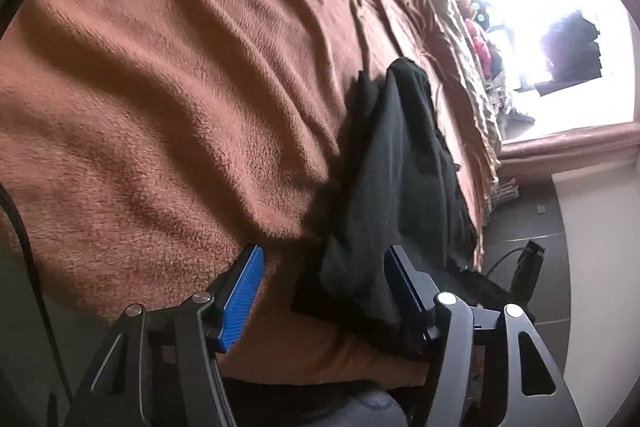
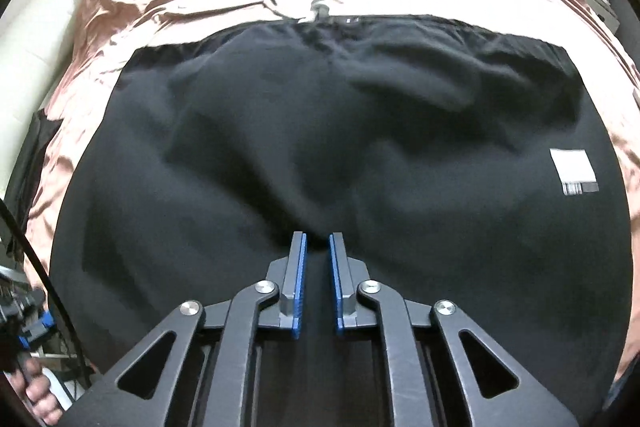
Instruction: Fold large clothes
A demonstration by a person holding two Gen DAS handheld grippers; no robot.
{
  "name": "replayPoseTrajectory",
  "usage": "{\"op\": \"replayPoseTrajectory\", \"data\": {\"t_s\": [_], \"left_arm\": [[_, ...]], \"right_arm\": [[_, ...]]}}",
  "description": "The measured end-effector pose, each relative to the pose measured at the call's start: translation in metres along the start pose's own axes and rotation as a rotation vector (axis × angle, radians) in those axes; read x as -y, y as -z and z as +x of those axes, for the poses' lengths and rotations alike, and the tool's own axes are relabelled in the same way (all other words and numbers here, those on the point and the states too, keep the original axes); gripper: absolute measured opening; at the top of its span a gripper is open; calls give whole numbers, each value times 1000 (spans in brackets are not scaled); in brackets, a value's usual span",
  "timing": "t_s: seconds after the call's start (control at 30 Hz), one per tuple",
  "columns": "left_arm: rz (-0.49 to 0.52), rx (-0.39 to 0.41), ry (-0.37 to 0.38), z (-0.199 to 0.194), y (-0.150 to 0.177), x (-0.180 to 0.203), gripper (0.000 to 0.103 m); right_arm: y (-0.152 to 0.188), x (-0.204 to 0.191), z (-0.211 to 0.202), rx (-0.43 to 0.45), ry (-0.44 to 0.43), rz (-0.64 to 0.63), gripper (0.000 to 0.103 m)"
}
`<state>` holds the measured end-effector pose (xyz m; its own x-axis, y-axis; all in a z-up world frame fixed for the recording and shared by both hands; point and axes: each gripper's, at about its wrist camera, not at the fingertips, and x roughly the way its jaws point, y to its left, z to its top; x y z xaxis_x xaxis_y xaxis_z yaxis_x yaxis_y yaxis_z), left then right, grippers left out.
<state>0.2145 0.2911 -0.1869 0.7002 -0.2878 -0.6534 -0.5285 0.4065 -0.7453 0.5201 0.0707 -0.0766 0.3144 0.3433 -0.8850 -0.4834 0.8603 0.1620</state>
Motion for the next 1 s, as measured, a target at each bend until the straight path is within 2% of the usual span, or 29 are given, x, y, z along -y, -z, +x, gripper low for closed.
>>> {"op": "replayPoseTrajectory", "data": {"t_s": [0.13,0.27,0.47,0.53,0.7,0.83,1.0], "left_arm": [[-26,-5,5,3,-2,3,64],[-77,-25,21,12,1,3,52],[-115,-20,37,21,1,3,50],[-118,-19,33,22,2,4,46],[-107,-8,37,12,6,7,20],[-59,19,55,1,8,25,16],[-4,46,129,-15,11,51,14]], "right_arm": [[-22,-1,15,5,6,8,8],[-41,-4,30,9,11,6,8],[-65,-5,49,20,27,12,8],[-69,-8,51,12,37,10,8],[-52,-8,27,42,-39,13,8],[-31,1,11,48,-101,22,9],[-1,10,-10,71,-149,30,9]]}}
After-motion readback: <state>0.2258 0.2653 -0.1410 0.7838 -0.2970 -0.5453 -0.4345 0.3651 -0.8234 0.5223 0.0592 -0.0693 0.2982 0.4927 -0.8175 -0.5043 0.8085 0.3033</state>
